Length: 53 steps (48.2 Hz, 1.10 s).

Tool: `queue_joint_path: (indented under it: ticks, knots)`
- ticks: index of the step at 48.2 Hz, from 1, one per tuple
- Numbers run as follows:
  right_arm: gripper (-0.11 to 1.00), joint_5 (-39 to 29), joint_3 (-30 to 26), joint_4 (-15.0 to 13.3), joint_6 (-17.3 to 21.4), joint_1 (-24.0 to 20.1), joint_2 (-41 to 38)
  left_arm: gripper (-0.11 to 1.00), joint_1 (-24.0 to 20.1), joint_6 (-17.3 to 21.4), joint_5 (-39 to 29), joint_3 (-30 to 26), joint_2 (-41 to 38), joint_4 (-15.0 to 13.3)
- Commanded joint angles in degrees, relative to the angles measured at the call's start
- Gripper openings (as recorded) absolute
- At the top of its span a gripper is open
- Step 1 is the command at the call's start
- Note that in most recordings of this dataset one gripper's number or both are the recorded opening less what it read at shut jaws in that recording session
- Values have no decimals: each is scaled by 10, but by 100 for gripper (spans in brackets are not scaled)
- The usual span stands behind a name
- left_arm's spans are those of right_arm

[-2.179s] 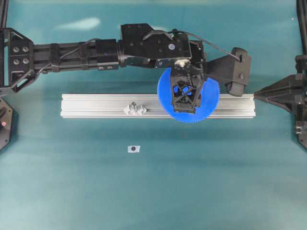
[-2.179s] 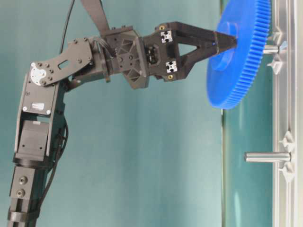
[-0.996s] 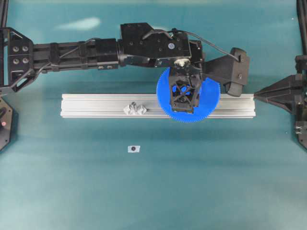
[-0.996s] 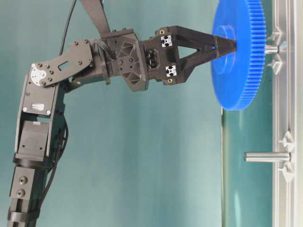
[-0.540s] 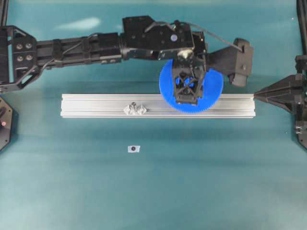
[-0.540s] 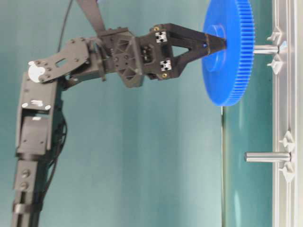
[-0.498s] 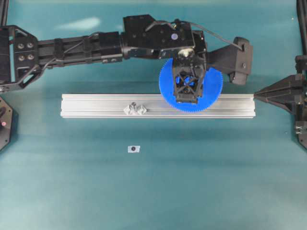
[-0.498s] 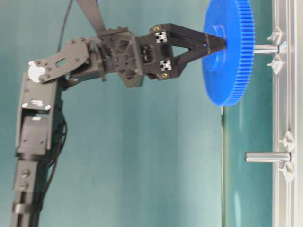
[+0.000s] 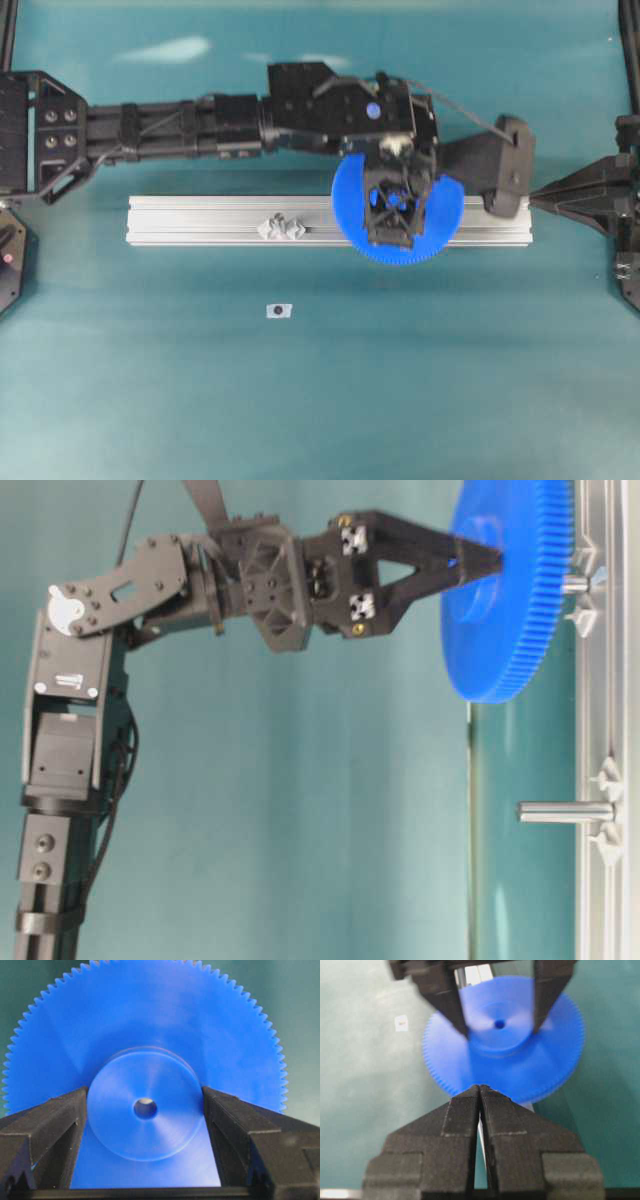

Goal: Insert the large gear onto the shaft.
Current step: 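Align the gear's bore above the shaft, adjusting position with the left gripper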

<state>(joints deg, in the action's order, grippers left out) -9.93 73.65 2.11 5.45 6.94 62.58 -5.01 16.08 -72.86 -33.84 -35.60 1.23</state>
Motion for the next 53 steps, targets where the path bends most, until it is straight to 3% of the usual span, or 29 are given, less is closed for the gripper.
queue_joint_path:
  ticks: [1, 17, 28, 53]
  knots:
    - [9, 2, -6, -1, 5, 2, -4, 76, -2, -1, 4, -12, 14, 0]
    - [9, 2, -9, -1, 5, 2, -4, 76, -52, 4, 7, -5, 15, 1]
    - [9, 2, -9, -1, 5, 2, -4, 76, -55, 5, 10, 2, 13, 1]
    - [9, 2, -7, -1, 6, 2, -4, 76, -1, -25, 27, 42, 29, 1]
